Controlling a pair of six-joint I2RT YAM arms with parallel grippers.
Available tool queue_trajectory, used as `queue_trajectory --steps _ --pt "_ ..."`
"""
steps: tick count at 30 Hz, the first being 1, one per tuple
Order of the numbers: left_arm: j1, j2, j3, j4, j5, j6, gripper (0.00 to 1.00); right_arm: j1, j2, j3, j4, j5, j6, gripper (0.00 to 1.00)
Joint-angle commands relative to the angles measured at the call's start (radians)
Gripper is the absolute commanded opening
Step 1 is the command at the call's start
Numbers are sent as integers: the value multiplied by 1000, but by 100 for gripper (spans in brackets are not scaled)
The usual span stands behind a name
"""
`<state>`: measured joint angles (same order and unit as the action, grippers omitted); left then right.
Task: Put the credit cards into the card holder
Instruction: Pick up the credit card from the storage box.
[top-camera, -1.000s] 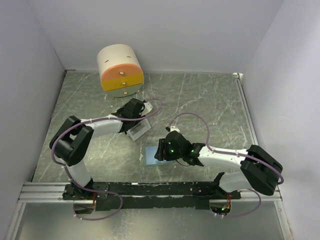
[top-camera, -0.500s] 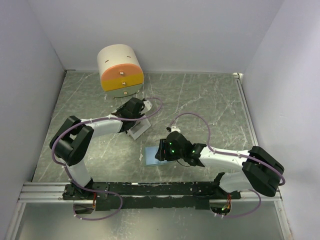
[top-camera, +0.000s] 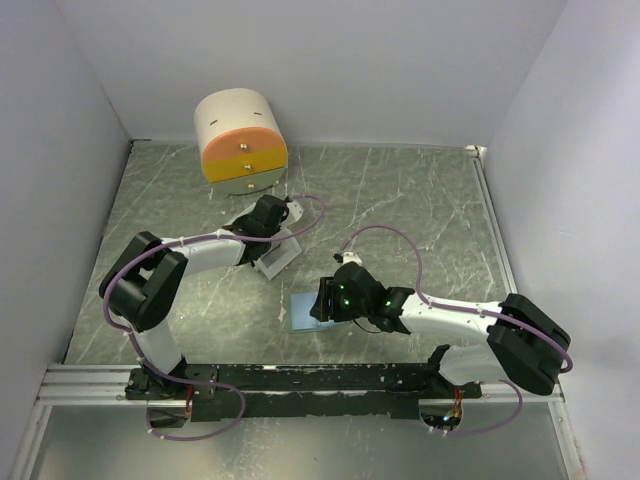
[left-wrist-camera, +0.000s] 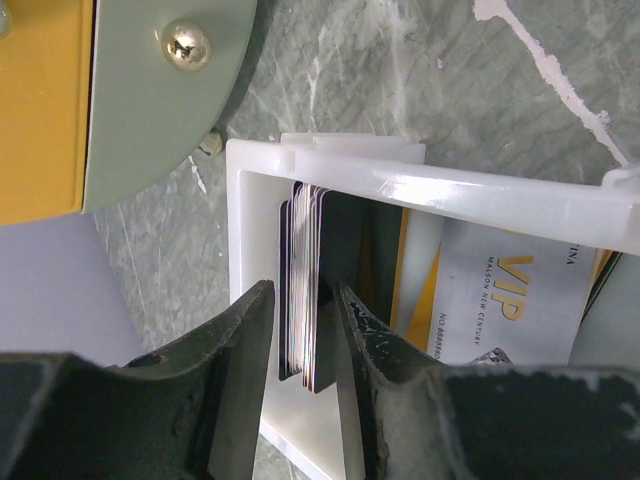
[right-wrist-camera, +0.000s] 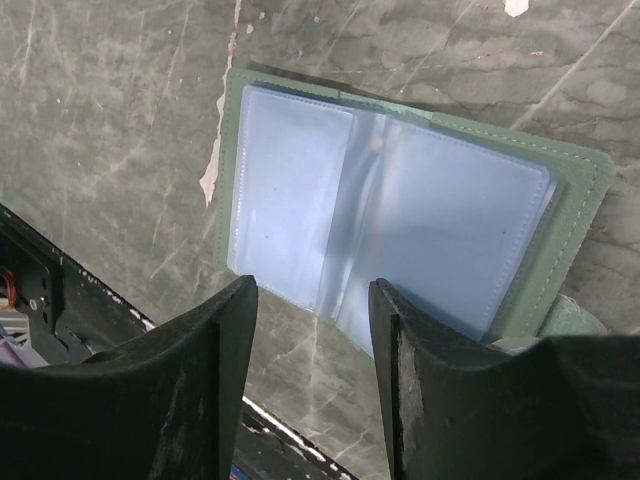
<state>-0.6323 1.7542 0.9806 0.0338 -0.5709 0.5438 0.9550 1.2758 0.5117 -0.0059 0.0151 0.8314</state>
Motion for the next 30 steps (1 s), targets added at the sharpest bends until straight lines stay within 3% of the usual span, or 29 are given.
queue_trajectory --steps 1,7,12,26,30 --pt "-4 3 20 29 -32 18 40 1 -15 -18 4 15 11 49" --pt "-5 -2 19 29 -44 22 42 0 -21 -24 5 13 15 49" --pt "-5 11 27 0 -17 10 37 1 -26 -26 2 13 15 49" --pt "-9 65 33 -11 -16 -1 45 1 -52 -33 -1 19 19 49" --pt "-9 64 36 -5 -30 8 35 1 -54 -37 1 17 21 49"
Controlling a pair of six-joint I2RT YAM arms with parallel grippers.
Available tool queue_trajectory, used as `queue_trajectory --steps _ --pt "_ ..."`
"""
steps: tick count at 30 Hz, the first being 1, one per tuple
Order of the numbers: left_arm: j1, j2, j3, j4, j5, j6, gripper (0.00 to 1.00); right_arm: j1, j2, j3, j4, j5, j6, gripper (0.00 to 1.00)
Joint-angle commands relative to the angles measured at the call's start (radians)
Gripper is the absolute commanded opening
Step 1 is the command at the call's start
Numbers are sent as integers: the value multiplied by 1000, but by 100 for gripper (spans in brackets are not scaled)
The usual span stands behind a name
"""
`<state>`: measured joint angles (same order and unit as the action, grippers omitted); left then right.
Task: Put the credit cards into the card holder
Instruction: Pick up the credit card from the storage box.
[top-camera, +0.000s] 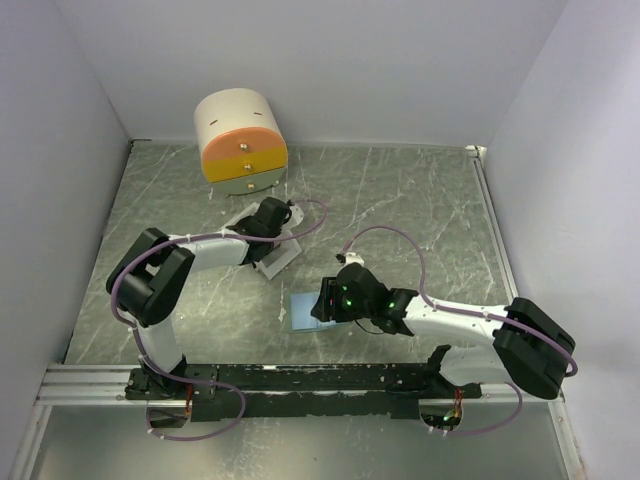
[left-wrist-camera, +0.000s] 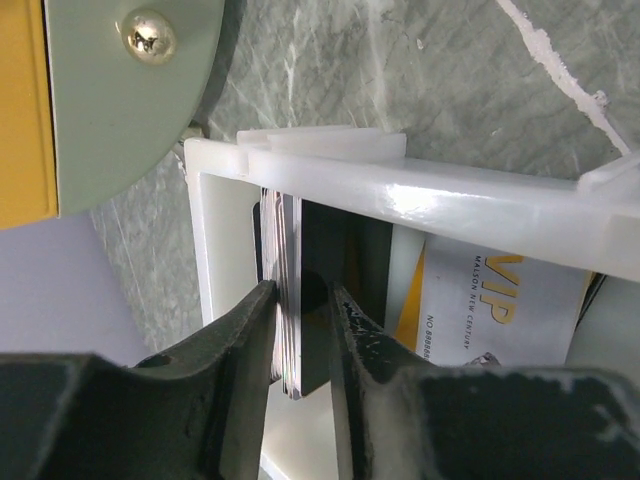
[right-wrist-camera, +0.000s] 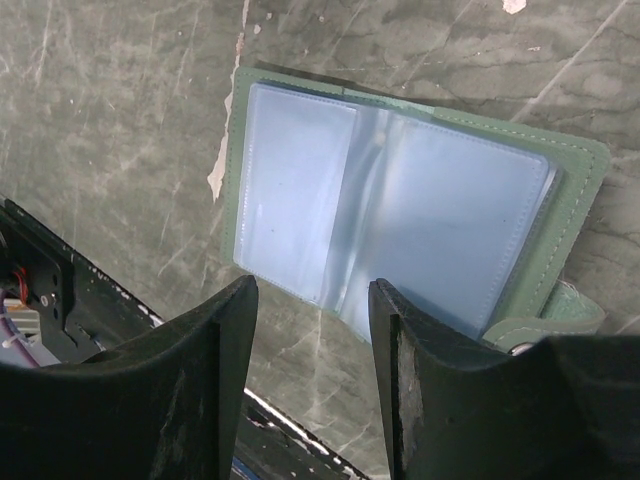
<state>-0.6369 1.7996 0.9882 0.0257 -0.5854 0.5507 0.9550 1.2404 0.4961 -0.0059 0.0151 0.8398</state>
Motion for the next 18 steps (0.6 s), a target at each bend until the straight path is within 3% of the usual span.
queue_trajectory --steps 1,14,18 --pt "-4 16 29 2 -21 2 32 1 -21 -21 0 17 13 49" --pt "-4 -12 61 -38 -38 15 22 1 -26 -21 -3 21 13 49" --pt "-4 -19 63 -35 -47 22 23 1 -19 -19 1 17 12 48"
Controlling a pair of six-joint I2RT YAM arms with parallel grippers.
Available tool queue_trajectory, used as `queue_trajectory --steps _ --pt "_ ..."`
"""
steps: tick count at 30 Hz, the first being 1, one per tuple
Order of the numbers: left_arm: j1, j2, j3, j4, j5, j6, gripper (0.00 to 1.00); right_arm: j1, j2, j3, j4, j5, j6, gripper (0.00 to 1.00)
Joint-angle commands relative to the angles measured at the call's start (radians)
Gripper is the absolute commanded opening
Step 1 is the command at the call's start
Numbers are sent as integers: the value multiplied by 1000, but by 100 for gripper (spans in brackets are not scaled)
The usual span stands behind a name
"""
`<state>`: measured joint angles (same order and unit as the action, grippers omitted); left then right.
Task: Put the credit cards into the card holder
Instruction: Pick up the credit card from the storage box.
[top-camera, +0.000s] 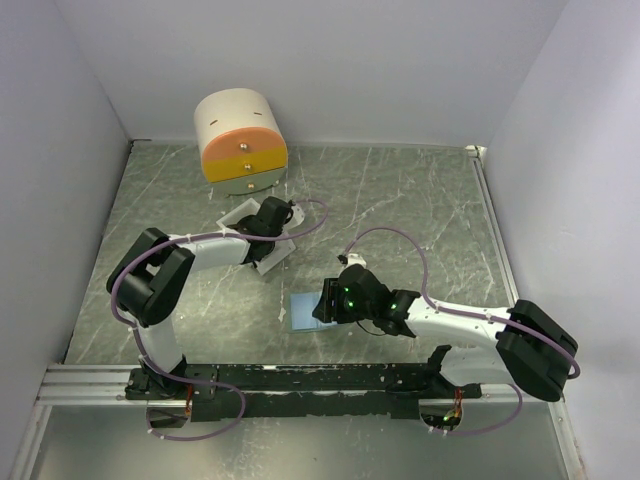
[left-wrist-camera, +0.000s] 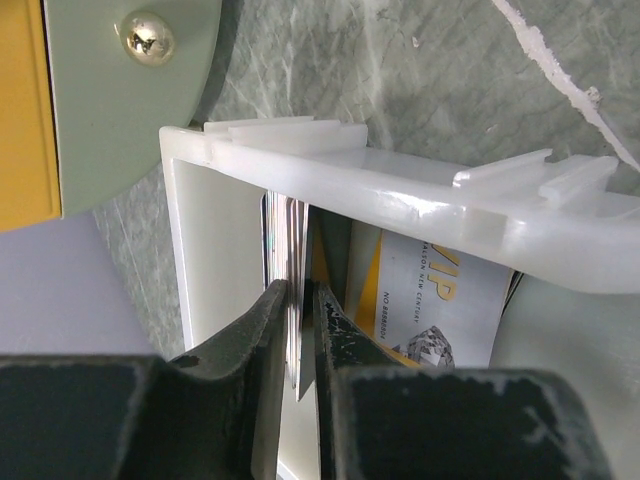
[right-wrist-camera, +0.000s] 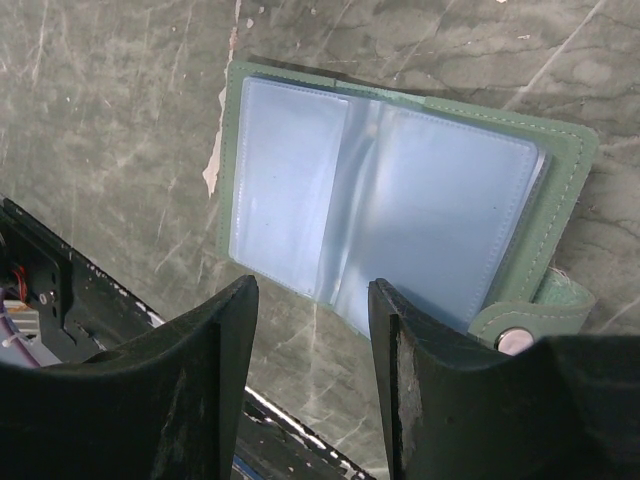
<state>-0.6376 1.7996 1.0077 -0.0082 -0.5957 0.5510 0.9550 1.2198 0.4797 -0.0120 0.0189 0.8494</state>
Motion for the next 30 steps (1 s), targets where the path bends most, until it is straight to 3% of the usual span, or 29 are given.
queue_trajectory --steps 1,17,25,30 --pt "-3 -19 42 4 -42 25 24 1 4 -1 6 13 2 48" --pt "-3 -8 52 -2 -62 33 26 1 6 -1 9 12 0 48" --pt "-4 -4 66 -34 -59 20 19 1 1 -4 8 13 2 48" --pt "-8 -19 118 -154 -35 -50 15 2 -6 -7 7 12 5 48"
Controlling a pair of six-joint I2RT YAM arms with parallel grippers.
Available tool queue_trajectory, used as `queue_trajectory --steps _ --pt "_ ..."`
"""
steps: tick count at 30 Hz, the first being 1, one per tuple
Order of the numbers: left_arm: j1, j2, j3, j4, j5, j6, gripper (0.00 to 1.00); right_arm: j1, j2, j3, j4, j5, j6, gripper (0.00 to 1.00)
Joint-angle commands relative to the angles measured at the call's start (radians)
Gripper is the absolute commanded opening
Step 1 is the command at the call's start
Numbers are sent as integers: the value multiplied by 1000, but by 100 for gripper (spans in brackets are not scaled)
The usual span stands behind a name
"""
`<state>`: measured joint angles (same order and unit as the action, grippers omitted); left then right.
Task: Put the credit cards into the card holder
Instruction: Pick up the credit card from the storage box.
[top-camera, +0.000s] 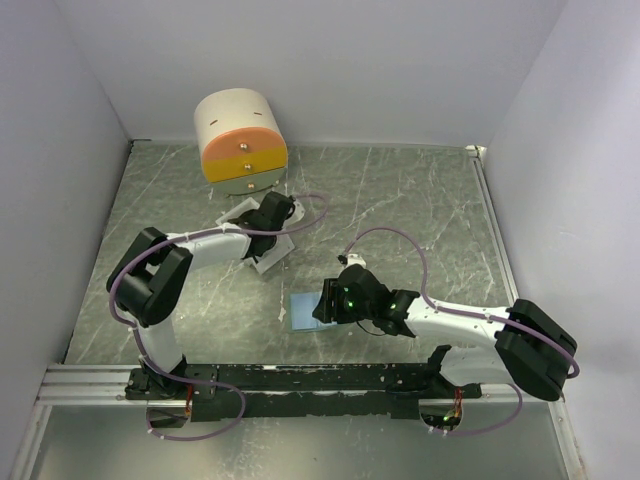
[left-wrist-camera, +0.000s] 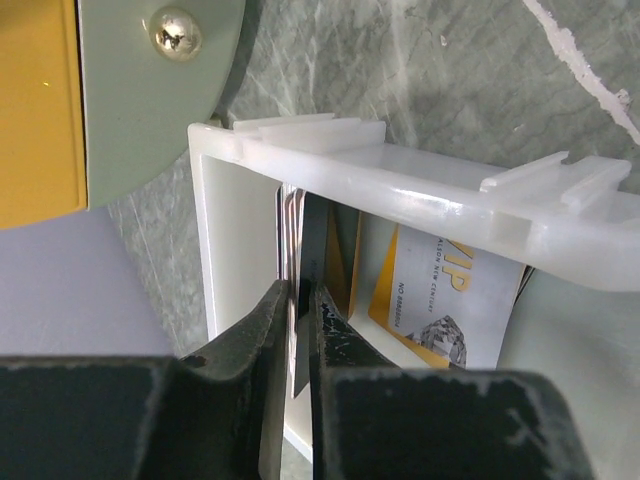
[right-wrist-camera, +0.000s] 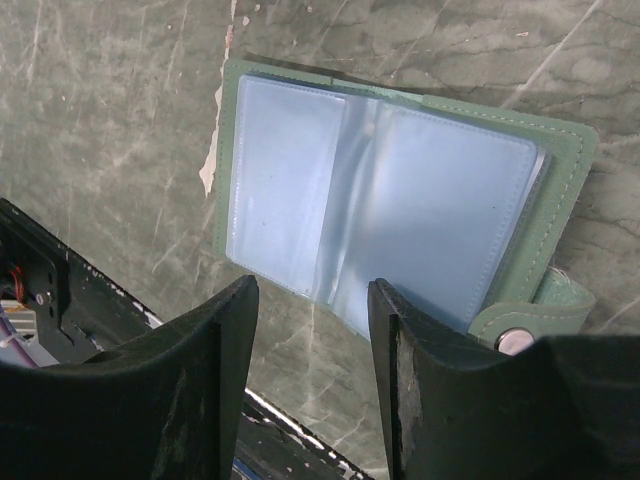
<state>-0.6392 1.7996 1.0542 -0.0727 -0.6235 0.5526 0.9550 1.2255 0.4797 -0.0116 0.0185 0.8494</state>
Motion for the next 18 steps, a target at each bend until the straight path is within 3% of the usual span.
queue_trajectory --steps 1,6,18 --pt "-8 -23 86 -119 -1 -73 15 1 -13 -6 8 13 7 48" --pt "-7 -37 147 -262 50 -161 7 1 -5 1 7 12 4 48" --pt "-7 -162 174 -380 155 -326 7 1 2 17 -6 14 9 48"
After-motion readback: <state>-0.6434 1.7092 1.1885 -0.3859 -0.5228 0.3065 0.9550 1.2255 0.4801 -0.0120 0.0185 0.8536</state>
